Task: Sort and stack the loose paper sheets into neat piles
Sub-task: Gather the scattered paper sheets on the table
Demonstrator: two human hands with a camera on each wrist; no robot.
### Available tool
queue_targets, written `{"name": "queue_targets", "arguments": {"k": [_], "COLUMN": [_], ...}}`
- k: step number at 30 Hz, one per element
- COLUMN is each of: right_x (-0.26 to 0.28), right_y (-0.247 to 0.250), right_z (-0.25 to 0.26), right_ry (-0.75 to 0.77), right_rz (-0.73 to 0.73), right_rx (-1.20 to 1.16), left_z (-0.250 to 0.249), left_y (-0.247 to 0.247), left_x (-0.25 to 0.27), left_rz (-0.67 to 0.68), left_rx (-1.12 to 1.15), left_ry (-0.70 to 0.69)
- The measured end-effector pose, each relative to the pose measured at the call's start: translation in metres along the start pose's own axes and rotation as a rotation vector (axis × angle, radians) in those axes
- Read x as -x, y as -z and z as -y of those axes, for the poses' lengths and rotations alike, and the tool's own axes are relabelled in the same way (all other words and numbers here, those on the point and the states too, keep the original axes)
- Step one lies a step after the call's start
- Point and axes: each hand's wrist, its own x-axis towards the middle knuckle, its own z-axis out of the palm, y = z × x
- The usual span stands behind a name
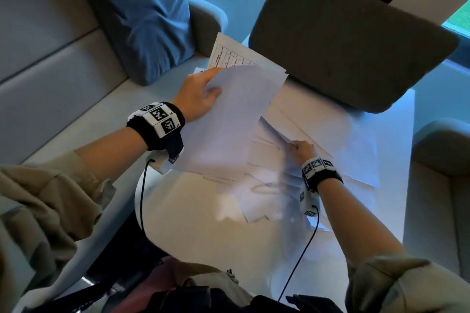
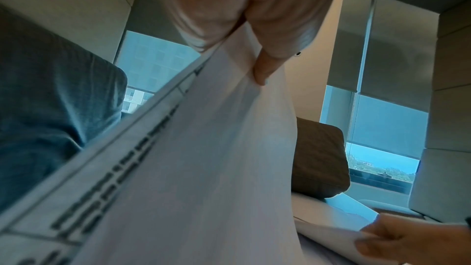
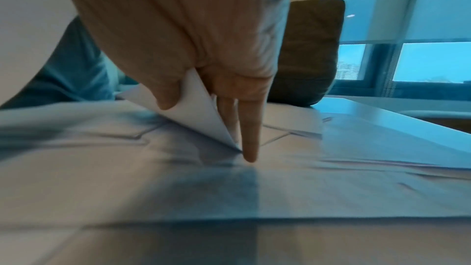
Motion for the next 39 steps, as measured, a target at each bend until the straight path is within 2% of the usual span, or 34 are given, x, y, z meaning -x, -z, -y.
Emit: {"name": "queue_targets", "arguments": {"k": [3, 6, 9, 11, 14, 17, 20, 23, 26, 29, 32, 34, 36, 39], "right_x": [0.016, 0.036, 0.060, 0.077, 0.099, 0.119, 0.126, 0.124, 0.118, 0.115, 0.114, 0.114, 0.114, 0.106], "right_y": [0.016, 0.043, 0.081, 0.105, 0.132, 0.149, 0.158, 0.159, 0.156, 0.154, 0.153, 0.150, 0.146, 0.134], "right_z": [-0.014, -0.022, -0.025, -0.025, -0.020, -0.012, -0.007, -0.003, 0.000, 0.002, 0.005, 0.008, 0.009, 0.003], "right_ry": [0.006, -0.009, -0.074, -0.022, 0.199, 0.427, 0.497, 0.464, 0.408, 0.353, 0.311, 0.273, 0.230, 0.119], "right_rz": [-0.147, -0.443, -0.753, -0.863, -0.890, -0.892, -0.917, -0.975, -1.024, -1.050, -1.058, -1.041, -0.999, -0.815], "right_rx": [-0.173, -0.339, -0.520, -0.597, -0.577, -0.482, -0.457, -0.530, -0.632, -0.706, -0.814, -0.893, -0.980, -1.190], "left_z": [-0.008, -0.016, -0.029, -0.037, -0.037, -0.039, -0.052, -0.078, -0.097, -0.106, -0.109, -0.109, -0.108, -0.108], "left_y": [-0.003, -0.002, -0.003, -0.008, -0.021, -0.030, -0.029, -0.026, -0.026, -0.025, -0.028, -0.032, -0.031, -0.023], "left_x": [-0.003, -0.011, -0.019, -0.023, -0.031, -0.042, -0.048, -0.039, -0.027, -0.018, -0.015, -0.015, -0.018, -0.022], "left_rz": [0.001, 0.005, 0.021, 0.037, 0.081, 0.029, -0.008, 0.074, 0.143, 0.195, 0.170, 0.119, 0.082, 0.089], "left_rx": [-0.009, 0.024, -0.011, -0.037, -0.031, 0.014, 0.155, 0.424, 0.548, 0.601, 0.451, 0.377, 0.407, 0.475], "left_ry": [-0.022, -0.044, 0.018, -0.019, -0.093, -0.139, -0.105, -0.159, -0.147, -0.187, -0.307, -0.362, -0.311, -0.281]}}
